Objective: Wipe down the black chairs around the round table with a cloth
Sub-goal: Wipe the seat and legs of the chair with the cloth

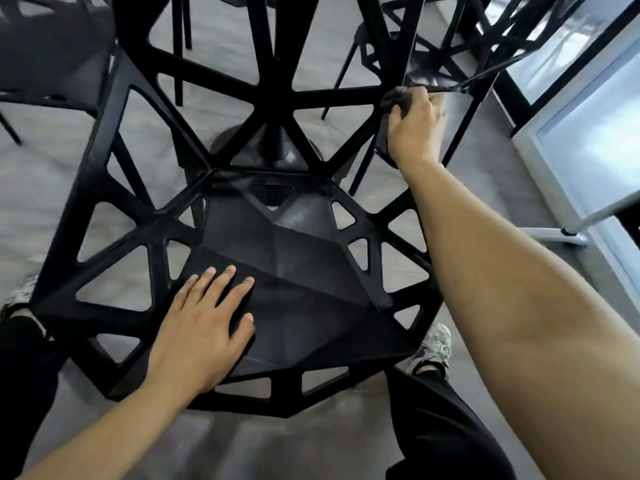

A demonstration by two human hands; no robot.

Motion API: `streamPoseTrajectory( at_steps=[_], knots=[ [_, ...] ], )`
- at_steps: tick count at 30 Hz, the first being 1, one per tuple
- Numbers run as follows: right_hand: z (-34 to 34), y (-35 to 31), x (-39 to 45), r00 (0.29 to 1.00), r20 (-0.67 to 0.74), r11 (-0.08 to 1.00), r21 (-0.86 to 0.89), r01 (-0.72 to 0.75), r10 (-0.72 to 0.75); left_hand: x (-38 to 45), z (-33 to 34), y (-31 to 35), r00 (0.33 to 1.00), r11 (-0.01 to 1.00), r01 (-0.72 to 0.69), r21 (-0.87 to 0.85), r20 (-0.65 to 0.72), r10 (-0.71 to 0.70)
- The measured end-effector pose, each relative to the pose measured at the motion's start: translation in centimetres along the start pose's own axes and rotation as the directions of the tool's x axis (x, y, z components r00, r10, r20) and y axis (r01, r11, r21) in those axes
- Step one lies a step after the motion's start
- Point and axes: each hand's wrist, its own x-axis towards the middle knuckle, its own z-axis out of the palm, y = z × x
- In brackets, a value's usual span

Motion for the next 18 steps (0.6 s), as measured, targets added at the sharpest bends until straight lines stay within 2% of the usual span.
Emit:
streamPoseTrajectory(
  at_steps=[2, 5, 9, 12, 13, 15, 16, 18],
  knots=[
    [-0.5, 1.7, -2.9, 0.998, -0.041, 0.999, 0.015, 0.047, -0.046, 0.0, -0.1, 0.0, 1.000, 1.000, 0.015, 0.003, -0.004, -0.015],
    [-2.0, 5.0, -9.1, 0.996, -0.089, 1.000, 0.018, 0.021, -0.020, -0.1, -0.3, 0.0, 1.000, 1.000, 0.016, -0.020, -0.003, -0.017],
    [-4.6, 10.1, -17.4, 0.996, -0.087, 0.999, -0.036, -0.008, 0.005, -0.1, -0.6, 0.4, 1.000, 0.999, 0.029, -0.028, -0.007, -0.029],
    [-5.7, 11.5, -20.2, 0.995, -0.093, 0.987, -0.152, -0.046, 0.032, -0.1, -0.7, 0.4, 0.999, 0.999, 0.032, -0.041, -0.006, -0.033],
    [-6.0, 11.4, -20.6, 0.993, -0.118, 0.979, -0.202, -0.016, -0.008, -0.2, -0.8, 0.5, 0.999, 0.999, 0.031, -0.043, -0.006, -0.031],
    [-6.1, 10.6, -21.2, 0.968, -0.141, 0.952, -0.258, 0.165, -0.206, -0.3, -0.8, 0.5, 1.000, 0.999, 0.025, -0.044, -0.006, -0.025],
    [-5.7, 10.1, -21.3, 0.935, -0.118, 0.922, -0.243, 0.300, -0.335, -0.4, -0.8, 0.5, 1.000, 0.999, 0.022, -0.044, -0.008, -0.022],
    [-3.7, 9.0, -21.1, 0.843, 0.022, 0.832, -0.149, 0.534, -0.537, -0.4, -0.7, 0.3, 1.000, 0.999, 0.016, -0.043, -0.013, -0.017]
  ],
)
